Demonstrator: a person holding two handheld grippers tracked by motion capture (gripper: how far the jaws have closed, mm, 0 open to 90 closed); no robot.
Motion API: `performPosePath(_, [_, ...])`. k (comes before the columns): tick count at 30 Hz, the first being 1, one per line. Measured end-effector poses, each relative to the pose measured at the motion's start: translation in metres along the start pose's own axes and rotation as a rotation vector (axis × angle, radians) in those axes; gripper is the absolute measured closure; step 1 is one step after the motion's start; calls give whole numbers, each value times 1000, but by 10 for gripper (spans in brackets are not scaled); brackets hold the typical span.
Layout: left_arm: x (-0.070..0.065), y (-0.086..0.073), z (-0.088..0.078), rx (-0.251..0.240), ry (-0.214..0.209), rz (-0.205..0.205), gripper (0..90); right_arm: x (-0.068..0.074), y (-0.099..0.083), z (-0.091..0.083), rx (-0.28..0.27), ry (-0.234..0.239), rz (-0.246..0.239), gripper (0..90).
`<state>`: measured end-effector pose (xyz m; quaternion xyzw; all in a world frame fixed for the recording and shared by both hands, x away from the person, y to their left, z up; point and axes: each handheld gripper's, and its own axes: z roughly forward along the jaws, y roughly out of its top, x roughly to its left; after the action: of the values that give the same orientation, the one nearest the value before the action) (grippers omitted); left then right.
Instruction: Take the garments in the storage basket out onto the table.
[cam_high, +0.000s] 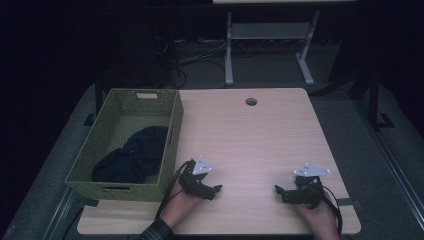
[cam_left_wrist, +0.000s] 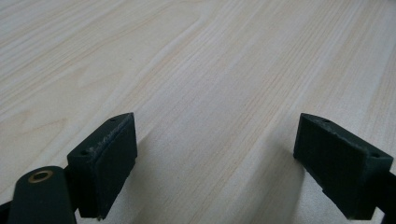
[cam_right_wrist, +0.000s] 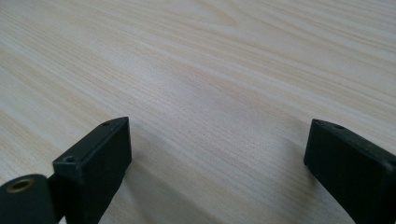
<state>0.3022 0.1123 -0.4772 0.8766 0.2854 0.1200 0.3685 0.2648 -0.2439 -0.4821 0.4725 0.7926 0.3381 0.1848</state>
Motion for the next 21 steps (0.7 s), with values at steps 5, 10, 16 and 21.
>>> performPosePath(5, [0, 0, 0, -1, 2, -4, 129, 0, 0, 0, 0, 0, 0, 71])
performPosePath(10, [-1, 0, 0, -1, 4, -7, 131, 0, 0, 0, 0, 0, 0, 71])
performPosePath(16, [-1, 2, -1, 16, 5, -5, 134, 0, 0, 0, 0, 0, 0, 72])
performPosePath(21, [-3, 4, -1, 26, -10, -31, 135, 0, 0, 0, 0, 0, 0, 72])
